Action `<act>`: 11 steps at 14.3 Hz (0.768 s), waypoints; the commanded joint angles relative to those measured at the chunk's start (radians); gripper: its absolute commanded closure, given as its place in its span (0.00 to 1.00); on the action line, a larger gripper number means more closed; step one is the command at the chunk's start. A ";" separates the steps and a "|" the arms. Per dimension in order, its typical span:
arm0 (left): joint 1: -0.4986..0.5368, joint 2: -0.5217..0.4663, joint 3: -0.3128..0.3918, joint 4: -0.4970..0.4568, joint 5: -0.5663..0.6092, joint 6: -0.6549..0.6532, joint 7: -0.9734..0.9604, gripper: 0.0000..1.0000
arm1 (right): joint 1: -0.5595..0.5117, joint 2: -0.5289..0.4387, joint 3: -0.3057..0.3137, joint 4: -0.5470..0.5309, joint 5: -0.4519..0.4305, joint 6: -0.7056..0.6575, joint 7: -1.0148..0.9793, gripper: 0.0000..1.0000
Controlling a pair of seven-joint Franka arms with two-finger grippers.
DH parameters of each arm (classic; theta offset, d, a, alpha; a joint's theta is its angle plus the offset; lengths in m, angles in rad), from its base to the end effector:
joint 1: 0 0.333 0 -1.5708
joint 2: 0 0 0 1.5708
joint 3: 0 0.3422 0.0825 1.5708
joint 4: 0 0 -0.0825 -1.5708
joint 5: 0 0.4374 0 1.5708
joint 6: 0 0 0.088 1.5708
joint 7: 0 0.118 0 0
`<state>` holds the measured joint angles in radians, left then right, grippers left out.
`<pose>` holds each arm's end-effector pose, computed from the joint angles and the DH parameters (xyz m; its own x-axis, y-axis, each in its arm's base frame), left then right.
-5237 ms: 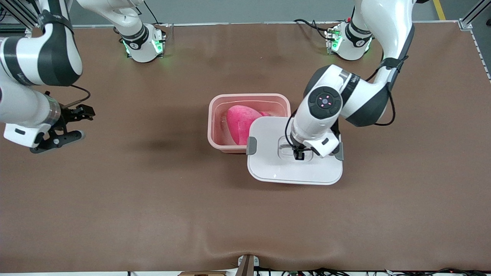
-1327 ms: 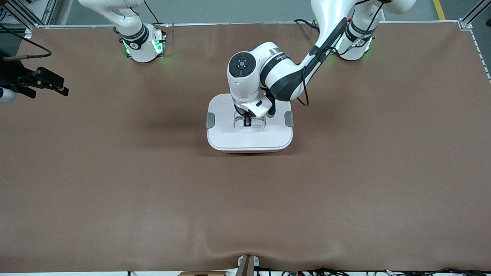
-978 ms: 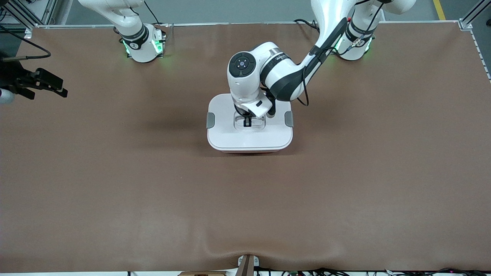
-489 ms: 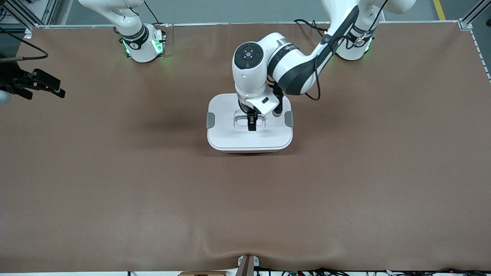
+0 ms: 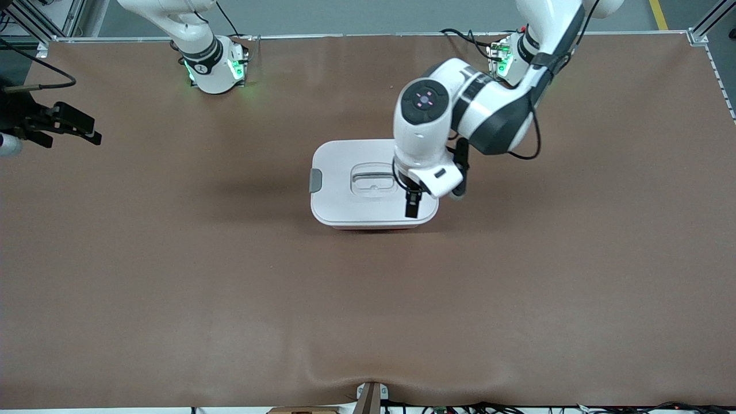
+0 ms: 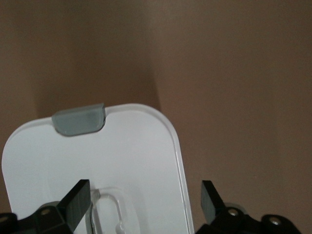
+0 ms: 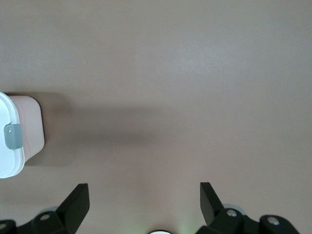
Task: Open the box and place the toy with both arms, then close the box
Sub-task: 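Open the left gripper and lift it off the lid handle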
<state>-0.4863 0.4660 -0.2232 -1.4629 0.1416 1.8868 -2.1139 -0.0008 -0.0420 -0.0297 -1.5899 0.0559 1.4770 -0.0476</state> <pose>0.5916 -0.4591 0.4107 0.1898 0.9808 0.0445 0.9818 -0.1896 -0.0088 0.5828 -0.0111 0.6471 0.9974 0.0224 -0.0679 0.0183 -0.9980 -0.0604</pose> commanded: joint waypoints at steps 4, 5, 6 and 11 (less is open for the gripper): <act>0.133 -0.030 -0.007 0.010 0.023 -0.031 0.251 0.00 | -0.018 0.005 0.014 0.011 0.007 -0.020 0.012 0.00; 0.156 -0.030 -0.007 0.010 0.021 -0.031 0.303 0.00 | -0.019 0.005 0.014 0.011 0.007 -0.020 0.012 0.00; 0.179 -0.032 -0.007 0.012 0.023 -0.031 0.343 0.00 | -0.019 0.005 0.014 0.010 0.007 -0.021 0.012 0.00; 0.319 -0.040 -0.022 0.012 0.021 -0.031 0.558 0.00 | -0.024 0.002 0.027 -0.005 0.007 -0.029 0.012 0.00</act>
<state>-0.2226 0.4462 -0.2235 -1.4472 0.1420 1.8764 -1.6264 -0.0011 -0.0413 -0.0281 -1.5946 0.0559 1.4567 -0.0476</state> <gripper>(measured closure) 0.000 0.000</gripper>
